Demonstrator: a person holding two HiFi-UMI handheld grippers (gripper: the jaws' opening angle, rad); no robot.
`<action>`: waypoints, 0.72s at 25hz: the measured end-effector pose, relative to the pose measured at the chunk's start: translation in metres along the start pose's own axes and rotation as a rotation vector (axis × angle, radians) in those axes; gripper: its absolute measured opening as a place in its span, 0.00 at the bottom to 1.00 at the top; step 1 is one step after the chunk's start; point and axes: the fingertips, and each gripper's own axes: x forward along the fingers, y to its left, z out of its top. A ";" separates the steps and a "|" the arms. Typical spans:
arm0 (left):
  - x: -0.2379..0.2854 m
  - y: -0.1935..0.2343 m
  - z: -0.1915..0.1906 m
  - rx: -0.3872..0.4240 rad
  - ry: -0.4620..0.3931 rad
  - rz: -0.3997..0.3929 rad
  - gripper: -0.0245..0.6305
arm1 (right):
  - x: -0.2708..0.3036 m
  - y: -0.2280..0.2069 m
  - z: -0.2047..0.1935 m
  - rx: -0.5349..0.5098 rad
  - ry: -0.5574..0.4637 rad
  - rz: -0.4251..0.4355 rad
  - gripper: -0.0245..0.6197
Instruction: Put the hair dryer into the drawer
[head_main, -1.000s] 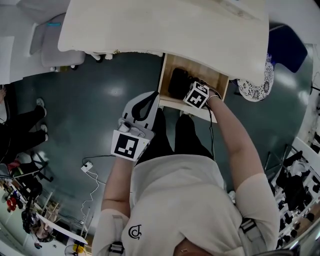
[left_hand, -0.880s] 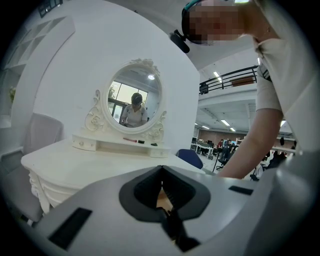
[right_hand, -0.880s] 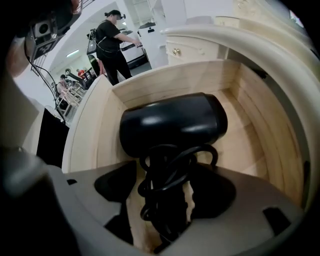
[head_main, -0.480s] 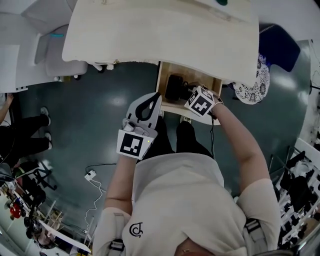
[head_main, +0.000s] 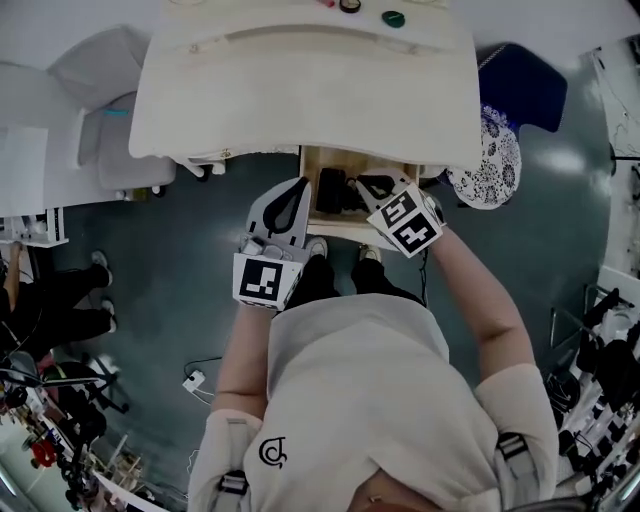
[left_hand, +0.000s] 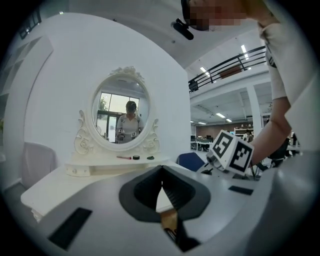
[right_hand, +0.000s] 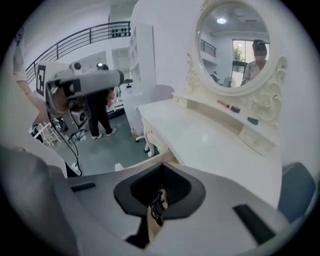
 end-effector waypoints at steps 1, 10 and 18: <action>0.002 0.000 0.006 0.007 -0.009 0.005 0.06 | -0.012 -0.004 0.011 0.017 -0.046 -0.025 0.05; 0.016 -0.006 0.033 0.076 0.045 -0.004 0.06 | -0.103 -0.025 0.075 0.046 -0.399 -0.212 0.05; 0.012 -0.020 0.061 0.133 0.033 -0.047 0.06 | -0.171 -0.029 0.106 0.070 -0.627 -0.288 0.05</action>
